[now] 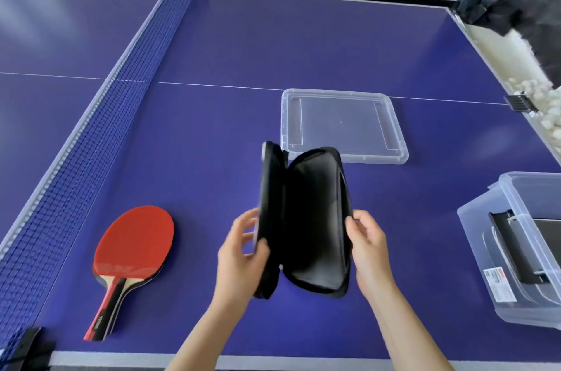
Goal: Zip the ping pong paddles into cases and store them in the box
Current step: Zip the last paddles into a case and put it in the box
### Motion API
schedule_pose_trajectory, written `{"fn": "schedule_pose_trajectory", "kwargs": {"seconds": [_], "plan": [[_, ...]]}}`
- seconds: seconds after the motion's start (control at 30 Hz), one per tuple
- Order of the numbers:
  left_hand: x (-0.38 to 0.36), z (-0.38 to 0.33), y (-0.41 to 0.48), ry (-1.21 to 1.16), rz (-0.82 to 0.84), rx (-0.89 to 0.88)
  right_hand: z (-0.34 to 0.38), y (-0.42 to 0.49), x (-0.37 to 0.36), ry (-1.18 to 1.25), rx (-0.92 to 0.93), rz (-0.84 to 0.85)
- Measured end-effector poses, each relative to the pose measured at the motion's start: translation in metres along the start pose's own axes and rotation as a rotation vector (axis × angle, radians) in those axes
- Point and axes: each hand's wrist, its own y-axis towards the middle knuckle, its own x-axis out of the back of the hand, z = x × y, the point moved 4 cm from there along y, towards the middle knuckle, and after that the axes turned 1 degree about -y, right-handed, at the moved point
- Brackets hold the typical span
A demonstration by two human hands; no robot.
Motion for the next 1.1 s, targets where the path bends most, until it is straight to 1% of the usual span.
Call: {"fn": "schedule_pose_trajectory", "kwargs": {"seconds": [0.07, 0.17, 0.3, 0.47, 0.5, 0.57, 0.63, 0.67, 0.7, 0.73, 0.8, 0.87, 0.9, 0.97, 1.1], "plan": [[0.025, 0.01, 0.007, 0.045, -0.122, 0.024, -0.008, 0.011, 0.019, -0.032, -0.025, -0.055], [0.051, 0.044, 0.02, 0.091, -0.212, 0.132, -0.03, 0.027, 0.051, -0.096, -0.075, -0.118], [0.058, 0.087, 0.026, 0.129, -0.222, 0.226, -0.067, 0.035, 0.079, -0.184, -0.164, -0.148], [0.05, 0.127, 0.025, 0.202, -0.208, 0.304, -0.117, 0.037, 0.092, -0.349, -0.247, -0.19], [0.048, 0.132, 0.026, 0.25, -0.2, 0.288, -0.121, 0.037, 0.093, -0.417, -0.246, -0.212], [0.041, 0.138, 0.027, 0.441, -0.162, 0.216, -0.125, 0.035, 0.092, -0.578, -0.203, -0.286], [0.029, 0.138, 0.026, 0.702, -0.144, 0.128, -0.124, 0.034, 0.084, -0.754, -0.081, -0.391], [0.021, 0.135, 0.025, 0.818, -0.136, 0.062, -0.124, 0.033, 0.076, -0.852, 0.002, -0.415], [0.01, 0.132, 0.024, 0.91, -0.103, -0.017, -0.124, 0.033, 0.065, -0.935, 0.092, -0.399], [-0.003, 0.129, 0.024, 0.985, -0.031, -0.094, -0.123, 0.032, 0.052, -0.999, 0.187, -0.343], [-0.029, 0.13, 0.023, 1.123, 0.151, -0.22, -0.122, 0.032, 0.021, -1.131, 0.32, -0.148], [-0.048, 0.137, 0.024, 1.218, 0.279, -0.282, -0.13, 0.033, -0.003, -1.275, 0.373, 0.048], [-0.053, 0.141, 0.026, 1.248, 0.313, -0.293, -0.135, 0.033, -0.009, -1.334, 0.382, 0.115], [-0.054, 0.151, 0.03, 1.282, 0.336, -0.292, -0.148, 0.035, -0.011, -1.402, 0.365, 0.173], [-0.047, 0.161, 0.035, 1.281, 0.335, -0.296, -0.163, 0.039, 0.0, -1.467, 0.355, 0.196]]}}
